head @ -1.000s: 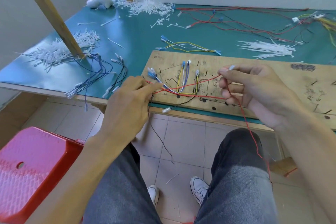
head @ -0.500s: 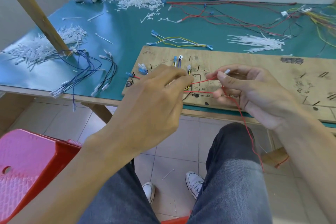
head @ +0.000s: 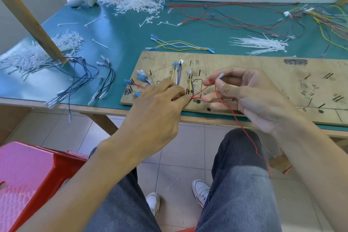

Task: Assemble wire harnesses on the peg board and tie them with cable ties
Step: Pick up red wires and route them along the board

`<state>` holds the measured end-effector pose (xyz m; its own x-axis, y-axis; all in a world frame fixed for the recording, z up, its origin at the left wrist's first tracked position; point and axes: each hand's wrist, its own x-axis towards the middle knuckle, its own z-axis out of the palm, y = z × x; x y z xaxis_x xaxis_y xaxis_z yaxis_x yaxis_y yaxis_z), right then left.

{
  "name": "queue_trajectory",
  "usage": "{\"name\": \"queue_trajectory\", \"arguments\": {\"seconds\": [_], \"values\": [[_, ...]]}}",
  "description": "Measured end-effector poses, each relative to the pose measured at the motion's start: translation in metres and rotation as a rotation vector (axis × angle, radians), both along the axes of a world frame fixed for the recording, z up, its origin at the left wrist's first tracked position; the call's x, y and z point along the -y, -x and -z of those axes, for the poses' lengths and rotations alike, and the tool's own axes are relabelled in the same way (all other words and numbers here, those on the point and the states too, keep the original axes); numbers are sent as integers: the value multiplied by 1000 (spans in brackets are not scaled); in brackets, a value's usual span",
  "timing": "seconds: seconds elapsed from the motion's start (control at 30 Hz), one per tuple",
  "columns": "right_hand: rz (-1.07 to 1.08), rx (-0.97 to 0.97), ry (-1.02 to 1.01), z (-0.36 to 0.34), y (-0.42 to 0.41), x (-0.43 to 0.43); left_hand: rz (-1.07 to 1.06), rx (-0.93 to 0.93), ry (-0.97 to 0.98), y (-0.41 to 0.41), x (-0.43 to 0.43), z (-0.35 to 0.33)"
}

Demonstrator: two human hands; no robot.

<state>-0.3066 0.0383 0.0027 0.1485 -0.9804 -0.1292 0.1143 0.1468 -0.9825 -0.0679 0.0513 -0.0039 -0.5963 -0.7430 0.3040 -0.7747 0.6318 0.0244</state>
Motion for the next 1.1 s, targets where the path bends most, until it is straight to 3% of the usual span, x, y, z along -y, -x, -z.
{"name": "queue_trajectory", "arguments": {"seconds": [0.23,0.53,1.1], "values": [[83,-164,102,-4,-8,5,8,-3,36,2,-1,7],[92,-207,104,-10,-16,18,-8,13,20,5,-1,4],[173,-869,330,-2,-36,60,-62,-23,-122,10,0,2]]}}
